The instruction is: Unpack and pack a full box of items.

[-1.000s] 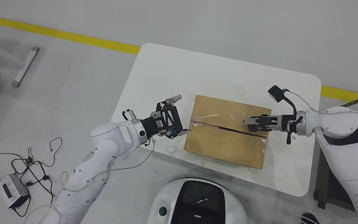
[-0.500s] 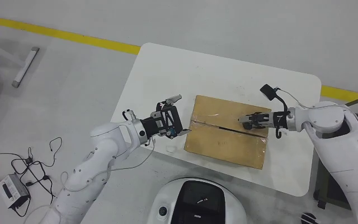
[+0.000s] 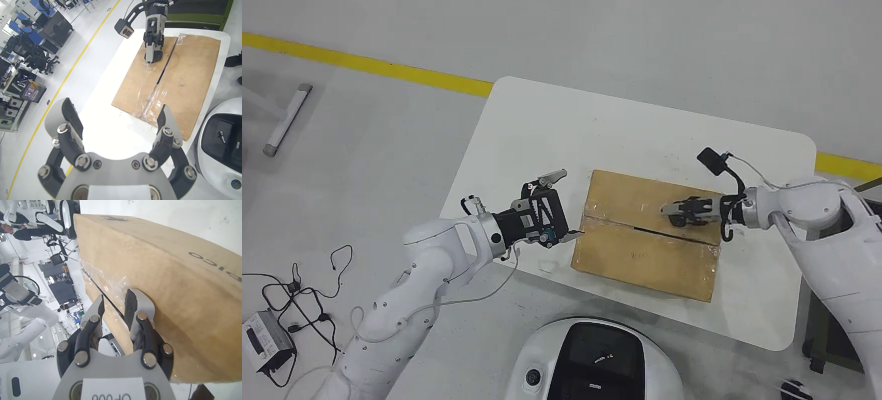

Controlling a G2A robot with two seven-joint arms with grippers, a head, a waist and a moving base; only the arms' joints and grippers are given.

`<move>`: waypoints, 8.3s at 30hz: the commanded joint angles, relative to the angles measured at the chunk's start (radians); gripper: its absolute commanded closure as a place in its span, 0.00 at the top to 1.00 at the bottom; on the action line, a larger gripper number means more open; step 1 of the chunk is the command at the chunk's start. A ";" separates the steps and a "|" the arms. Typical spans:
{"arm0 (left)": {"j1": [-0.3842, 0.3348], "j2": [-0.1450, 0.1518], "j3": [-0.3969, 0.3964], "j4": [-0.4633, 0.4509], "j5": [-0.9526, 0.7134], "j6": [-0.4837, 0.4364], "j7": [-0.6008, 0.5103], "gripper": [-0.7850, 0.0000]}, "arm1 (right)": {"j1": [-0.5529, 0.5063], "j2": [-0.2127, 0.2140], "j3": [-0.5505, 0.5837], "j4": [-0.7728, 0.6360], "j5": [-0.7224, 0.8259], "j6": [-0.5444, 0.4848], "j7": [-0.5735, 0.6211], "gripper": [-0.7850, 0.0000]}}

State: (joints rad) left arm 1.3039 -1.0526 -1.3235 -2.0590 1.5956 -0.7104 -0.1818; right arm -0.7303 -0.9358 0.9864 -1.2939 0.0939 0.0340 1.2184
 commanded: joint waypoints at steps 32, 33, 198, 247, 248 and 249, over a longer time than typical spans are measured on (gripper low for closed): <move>0.000 0.000 0.000 0.000 0.000 0.000 0.000 1.00 | 0.114 -0.025 -0.114 -0.067 -0.231 0.130 0.042 0.56; 0.000 0.000 0.000 0.000 0.000 0.000 0.000 1.00 | 0.118 -0.027 -0.119 -0.066 -0.235 0.134 0.043 0.54; -0.007 -0.001 0.030 0.002 0.020 0.012 0.022 1.00 | -0.329 0.061 0.238 -0.376 -0.318 -0.075 -0.045 0.00; -0.338 -0.118 0.492 0.437 0.100 0.143 -0.131 0.00 | -0.303 0.061 0.212 -0.368 -0.326 -0.064 -0.041 0.00; -0.340 -0.119 0.493 0.438 0.096 0.140 -0.134 0.00 | -0.301 0.061 0.212 -0.367 -0.326 -0.064 -0.041 0.00; -0.341 -0.120 0.493 0.439 0.093 0.138 -0.137 0.00 | -0.300 0.061 0.211 -0.367 -0.326 -0.065 -0.042 0.00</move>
State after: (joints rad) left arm 0.9641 -1.1719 -0.8307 -1.6209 1.6919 -0.5697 -0.3160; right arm -1.0317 -0.8749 1.1982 -1.6614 -0.2320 -0.0302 1.1771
